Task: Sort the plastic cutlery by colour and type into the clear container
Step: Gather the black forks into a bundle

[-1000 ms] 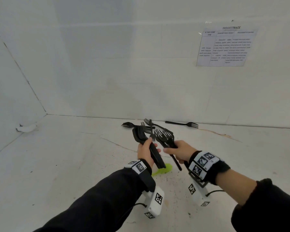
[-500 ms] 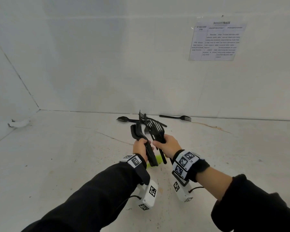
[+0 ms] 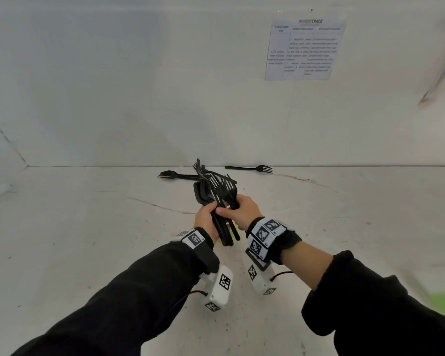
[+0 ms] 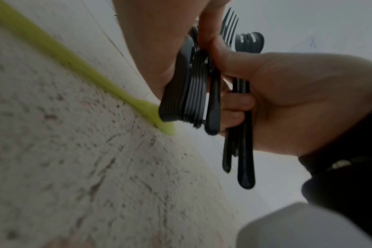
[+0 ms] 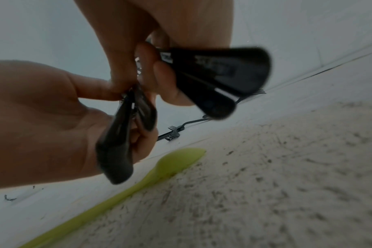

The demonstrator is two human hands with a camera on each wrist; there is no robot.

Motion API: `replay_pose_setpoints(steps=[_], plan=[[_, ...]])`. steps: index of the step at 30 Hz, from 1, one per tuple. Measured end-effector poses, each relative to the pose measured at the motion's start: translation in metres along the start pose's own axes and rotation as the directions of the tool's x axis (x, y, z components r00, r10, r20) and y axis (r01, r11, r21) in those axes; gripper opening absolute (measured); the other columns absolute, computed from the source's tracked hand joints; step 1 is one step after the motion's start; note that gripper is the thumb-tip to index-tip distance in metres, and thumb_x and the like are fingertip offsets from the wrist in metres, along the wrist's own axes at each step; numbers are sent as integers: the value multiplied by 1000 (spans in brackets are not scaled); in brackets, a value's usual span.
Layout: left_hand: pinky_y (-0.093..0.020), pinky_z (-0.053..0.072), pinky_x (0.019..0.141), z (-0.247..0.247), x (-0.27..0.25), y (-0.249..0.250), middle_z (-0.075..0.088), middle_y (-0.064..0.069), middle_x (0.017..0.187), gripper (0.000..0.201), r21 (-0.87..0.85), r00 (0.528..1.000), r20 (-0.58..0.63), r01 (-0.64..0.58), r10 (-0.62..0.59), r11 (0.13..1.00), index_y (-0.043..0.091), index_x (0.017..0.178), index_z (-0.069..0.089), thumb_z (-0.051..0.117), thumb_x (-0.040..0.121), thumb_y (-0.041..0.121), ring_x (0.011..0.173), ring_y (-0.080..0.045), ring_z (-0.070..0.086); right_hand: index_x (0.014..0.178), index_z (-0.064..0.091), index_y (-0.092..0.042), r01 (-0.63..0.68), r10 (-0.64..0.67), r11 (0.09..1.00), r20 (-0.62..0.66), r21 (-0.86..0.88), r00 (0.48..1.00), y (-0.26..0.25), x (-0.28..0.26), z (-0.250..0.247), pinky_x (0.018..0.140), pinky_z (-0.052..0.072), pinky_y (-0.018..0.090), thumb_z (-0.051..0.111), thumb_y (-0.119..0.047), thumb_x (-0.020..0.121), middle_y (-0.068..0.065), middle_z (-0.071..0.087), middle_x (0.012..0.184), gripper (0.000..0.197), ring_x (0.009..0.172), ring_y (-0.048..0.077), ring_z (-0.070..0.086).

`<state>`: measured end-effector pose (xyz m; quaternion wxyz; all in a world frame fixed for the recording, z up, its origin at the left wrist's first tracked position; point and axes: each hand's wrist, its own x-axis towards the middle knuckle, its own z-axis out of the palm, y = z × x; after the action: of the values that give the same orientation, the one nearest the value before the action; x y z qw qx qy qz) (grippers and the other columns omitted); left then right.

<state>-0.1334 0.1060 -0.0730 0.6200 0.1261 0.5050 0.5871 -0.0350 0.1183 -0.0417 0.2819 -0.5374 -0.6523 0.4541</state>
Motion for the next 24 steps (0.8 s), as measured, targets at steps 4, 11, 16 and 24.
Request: replay_pose_setpoints(steps=[4,11,16,24], plan=[[-35,50,68,4,-2,-4,63,-6,80,26,10,1000,-1,-3,3,1000,4,113,57,45,96,20,76,-22,60,78,55,-22,-10,9,999,2,34,1000,7,-2,-4,51,32,17,69,-23,83,-10,51,65,15,56,5,46],[-42,50,78,10,-8,-5,61,-17,103,36,5,998,-59,-5,5,1000,1,120,54,49,93,25,87,-28,61,80,52,-23,-17,35,990,-123,141,992,13,-6,-4,58,41,26,65,-27,84,-2,56,73,14,61,14,51],[-33,45,62,8,-9,-7,56,-7,79,22,71,999,-37,-35,38,997,3,107,52,47,93,20,65,-20,53,95,53,-19,27,-16,998,-164,63,986,9,-14,-12,72,43,31,59,-29,88,-8,51,72,13,68,12,50],[-26,37,48,13,-33,-16,49,-6,70,14,193,999,46,-9,0,981,5,94,49,42,94,17,50,-17,47,78,53,-16,-17,23,998,-107,53,994,-23,6,-21,49,39,23,63,-28,85,-1,51,61,18,47,15,46]])
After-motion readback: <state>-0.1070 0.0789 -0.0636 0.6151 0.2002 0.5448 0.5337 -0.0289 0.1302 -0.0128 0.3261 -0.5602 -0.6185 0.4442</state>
